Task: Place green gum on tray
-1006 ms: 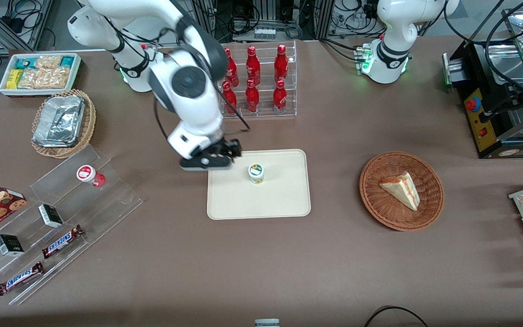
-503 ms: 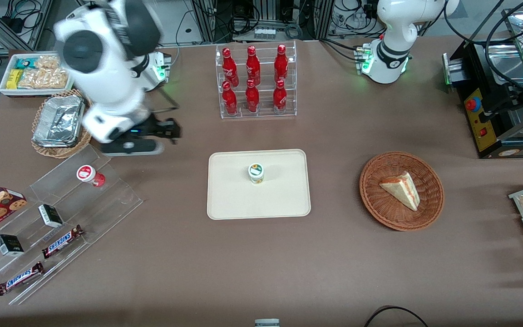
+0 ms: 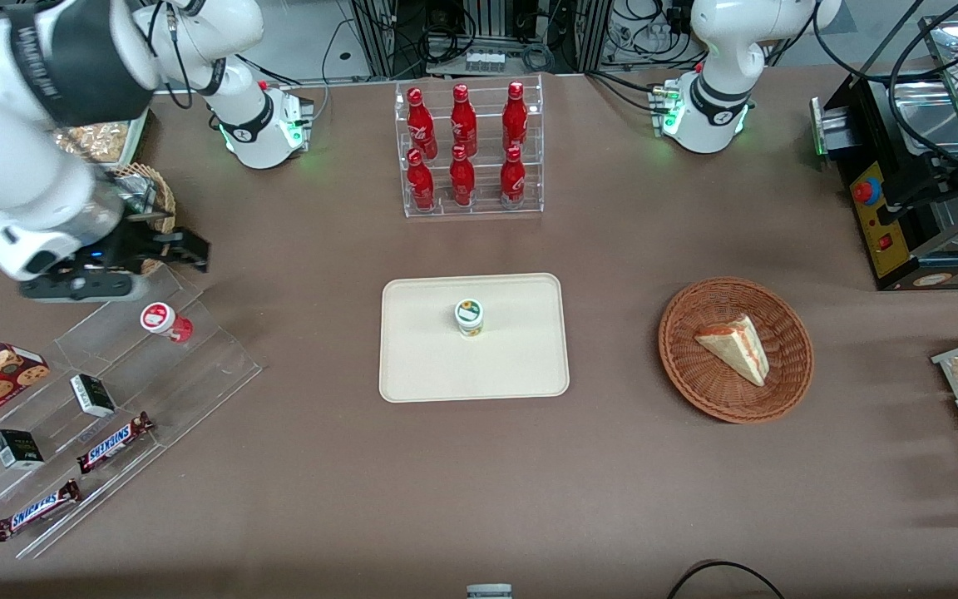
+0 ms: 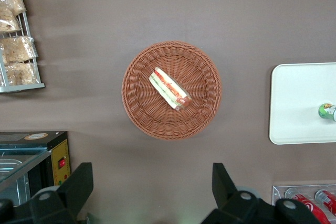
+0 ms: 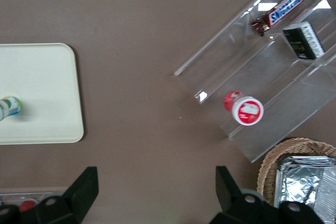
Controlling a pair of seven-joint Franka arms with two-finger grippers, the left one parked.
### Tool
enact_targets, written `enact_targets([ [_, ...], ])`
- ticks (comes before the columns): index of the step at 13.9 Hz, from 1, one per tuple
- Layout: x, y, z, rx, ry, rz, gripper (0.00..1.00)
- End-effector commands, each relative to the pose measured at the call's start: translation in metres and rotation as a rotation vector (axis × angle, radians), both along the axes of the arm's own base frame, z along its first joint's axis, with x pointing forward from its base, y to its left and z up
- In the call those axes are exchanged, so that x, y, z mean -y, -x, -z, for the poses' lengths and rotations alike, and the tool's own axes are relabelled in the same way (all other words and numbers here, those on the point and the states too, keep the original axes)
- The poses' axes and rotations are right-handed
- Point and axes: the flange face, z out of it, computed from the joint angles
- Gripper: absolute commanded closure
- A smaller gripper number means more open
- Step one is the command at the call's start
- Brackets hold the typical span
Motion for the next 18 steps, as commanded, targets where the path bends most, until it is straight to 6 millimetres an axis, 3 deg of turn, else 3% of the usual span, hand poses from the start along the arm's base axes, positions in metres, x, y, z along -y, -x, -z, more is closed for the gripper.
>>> enact_targets([
  [1, 0.035, 0.003, -0.014, -0.008, -0.024, -0.014, 0.01],
  [3, 0.065, 0.003, -0.016, -0.015, -0.027, 0.007, 0.01],
  [9, 0.121, 0.001, -0.017, -0.002, -0.019, 0.088, 0.01],
  [14, 0.135, -0.004, -0.018, 0.024, -0.013, 0.11, 0.01],
  [18, 0.125, -0.005, -0.018, 0.023, -0.025, 0.098, 0.01],
])
